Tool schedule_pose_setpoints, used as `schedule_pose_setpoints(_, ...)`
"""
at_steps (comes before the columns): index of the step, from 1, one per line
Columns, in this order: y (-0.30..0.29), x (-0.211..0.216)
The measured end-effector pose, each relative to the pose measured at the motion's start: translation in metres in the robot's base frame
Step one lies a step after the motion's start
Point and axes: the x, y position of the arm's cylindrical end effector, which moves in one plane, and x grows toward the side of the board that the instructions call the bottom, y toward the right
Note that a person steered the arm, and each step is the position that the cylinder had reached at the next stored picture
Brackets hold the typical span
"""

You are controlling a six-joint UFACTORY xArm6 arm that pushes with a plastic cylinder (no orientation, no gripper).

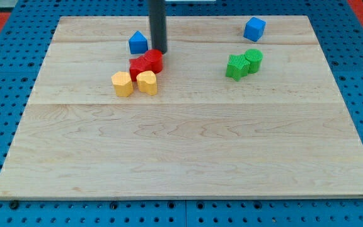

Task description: Slide the blue cube to the blue triangle

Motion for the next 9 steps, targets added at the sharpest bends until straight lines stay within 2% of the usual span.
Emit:
schedule_pose_setpoints(1,-0.057,0.000)
schedule_pose_setpoints(2,-0.074,-0.009)
schedule_pose_setpoints(3,-0.039,-0.013)
schedule_pose_setpoints(4,0.047,-0.030)
schedule_pose_setpoints(5,0.106,-0.023)
schedule_pose_setpoints(6,0.195,-0.023)
schedule_pose_setpoints(7,0.283,-0.050)
schedule_pose_setpoints(8,0.263,-0.071)
schedule_pose_setpoints(9,0.233,-0.072)
